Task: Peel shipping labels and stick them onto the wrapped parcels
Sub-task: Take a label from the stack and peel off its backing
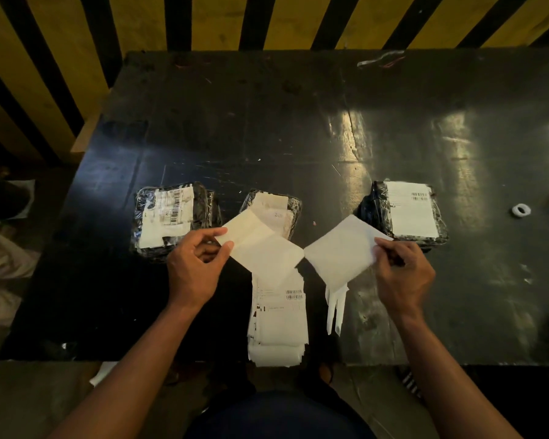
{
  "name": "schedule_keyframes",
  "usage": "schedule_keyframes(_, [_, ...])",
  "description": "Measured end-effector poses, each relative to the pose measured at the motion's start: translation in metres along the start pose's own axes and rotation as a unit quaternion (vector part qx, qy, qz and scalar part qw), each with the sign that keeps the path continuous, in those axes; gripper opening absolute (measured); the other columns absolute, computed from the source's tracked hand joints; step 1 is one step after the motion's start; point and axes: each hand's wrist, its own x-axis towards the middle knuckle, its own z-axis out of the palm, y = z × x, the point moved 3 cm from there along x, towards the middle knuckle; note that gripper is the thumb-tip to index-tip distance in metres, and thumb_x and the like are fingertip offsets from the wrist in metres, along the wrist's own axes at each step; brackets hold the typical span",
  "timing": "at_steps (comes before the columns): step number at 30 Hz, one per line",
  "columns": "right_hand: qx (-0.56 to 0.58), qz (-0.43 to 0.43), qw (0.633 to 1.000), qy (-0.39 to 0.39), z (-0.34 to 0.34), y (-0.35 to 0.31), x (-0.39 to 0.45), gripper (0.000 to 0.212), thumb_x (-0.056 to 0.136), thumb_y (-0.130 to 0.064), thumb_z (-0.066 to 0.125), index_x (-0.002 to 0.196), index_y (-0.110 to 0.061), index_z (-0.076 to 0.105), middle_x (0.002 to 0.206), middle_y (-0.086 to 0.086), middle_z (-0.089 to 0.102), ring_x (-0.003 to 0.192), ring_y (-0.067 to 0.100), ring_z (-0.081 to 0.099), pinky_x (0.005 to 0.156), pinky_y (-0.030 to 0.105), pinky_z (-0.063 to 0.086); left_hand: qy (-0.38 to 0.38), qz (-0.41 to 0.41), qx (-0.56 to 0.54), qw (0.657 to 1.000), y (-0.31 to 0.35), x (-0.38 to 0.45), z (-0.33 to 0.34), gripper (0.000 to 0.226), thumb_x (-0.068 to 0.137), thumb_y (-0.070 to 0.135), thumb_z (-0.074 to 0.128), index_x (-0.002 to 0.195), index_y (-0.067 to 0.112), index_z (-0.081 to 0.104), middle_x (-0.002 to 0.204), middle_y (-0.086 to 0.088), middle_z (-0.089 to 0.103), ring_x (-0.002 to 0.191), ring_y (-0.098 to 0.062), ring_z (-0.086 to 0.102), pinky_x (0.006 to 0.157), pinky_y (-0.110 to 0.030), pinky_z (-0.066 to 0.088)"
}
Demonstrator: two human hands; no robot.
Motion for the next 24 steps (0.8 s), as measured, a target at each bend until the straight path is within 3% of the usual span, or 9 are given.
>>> schedule_keyframes(4, [0.009, 0.039, 0.999, 0.009, -0.015, 0.023, 0.008, 0.018, 0.088, -0.007, 0.078, 0.104, -0.013, 0.08, 0.093, 0.003, 0.07, 0.07, 0.001, 0.064, 0.069, 0.003, 0.046, 0.002, -0.001, 0.008, 1.0, -0.01, 0.002, -0.008, 0.03, 0.087, 0.012, 0.08, 0.112, 0.025, 0.07, 0.103, -0.003, 0.073, 0.08, -0.005, 0.074, 0.07, -0.02, 0.062])
schedule_keyframes(7, [0.031, 0.063, 0.997, -0.043, -0.011, 0.029, 0.006, 0.019, 0.089, -0.01, 0.079, 0.106, -0.015, 0.08, 0.099, 0.001, 0.072, 0.073, 0.007, 0.068, 0.07, 0.006, 0.051, -0.01, 0.0, 0.011, 1.0, -0.012, -0.002, -0.003, 0.03, 0.087, 0.011, 0.081, 0.113, 0.023, 0.071, 0.104, -0.004, 0.072, 0.081, -0.004, 0.073, 0.07, -0.017, 0.061])
schedule_keyframes(11, [0.039, 0.101, 0.989, -0.1, 0.009, 0.036, -0.011, 0.019, 0.088, -0.007, 0.078, 0.106, -0.014, 0.079, 0.101, -0.001, 0.073, 0.082, 0.003, 0.068, 0.072, 0.004, 0.052, -0.029, 0.003, 0.006, 1.0, -0.012, -0.01, 0.012, 0.031, 0.086, 0.011, 0.081, 0.114, 0.021, 0.072, 0.107, -0.005, 0.074, 0.083, -0.004, 0.074, 0.071, -0.017, 0.06])
schedule_keyframes(14, [0.007, 0.131, 0.984, -0.122, 0.031, 0.046, -0.026, 0.017, 0.088, -0.008, 0.078, 0.104, -0.014, 0.079, 0.1, 0.001, 0.074, 0.081, 0.005, 0.068, 0.075, 0.013, 0.057, -0.04, 0.005, 0.003, 0.999, -0.011, -0.016, 0.022, 0.032, 0.086, 0.011, 0.081, 0.116, 0.021, 0.072, 0.108, -0.005, 0.074, 0.083, -0.005, 0.074, 0.071, -0.015, 0.06])
schedule_keyframes(18, [-0.037, 0.169, 0.973, -0.153, 0.06, 0.064, -0.045, 0.02, 0.089, -0.008, 0.077, 0.108, -0.013, 0.078, 0.105, 0.002, 0.074, 0.081, 0.005, 0.066, 0.066, -0.002, 0.044, -0.053, 0.008, -0.001, 0.999, -0.009, -0.023, 0.035, 0.036, 0.087, 0.012, 0.081, 0.123, 0.016, 0.074, 0.109, -0.001, 0.071, 0.085, -0.006, 0.074, 0.074, -0.021, 0.062])
schedule_keyframes(24, [-0.121, 0.153, 0.953, -0.233, 0.075, 0.078, -0.055, 0.023, 0.089, -0.015, 0.077, 0.112, -0.021, 0.076, 0.128, 0.003, 0.066, 0.105, 0.015, 0.065, 0.085, 0.025, 0.052, -0.057, 0.003, -0.023, 0.998, 0.001, -0.028, 0.05, 0.04, 0.087, 0.012, 0.08, 0.125, 0.021, 0.071, 0.108, 0.004, 0.069, 0.083, -0.009, 0.074, 0.074, -0.021, 0.062])
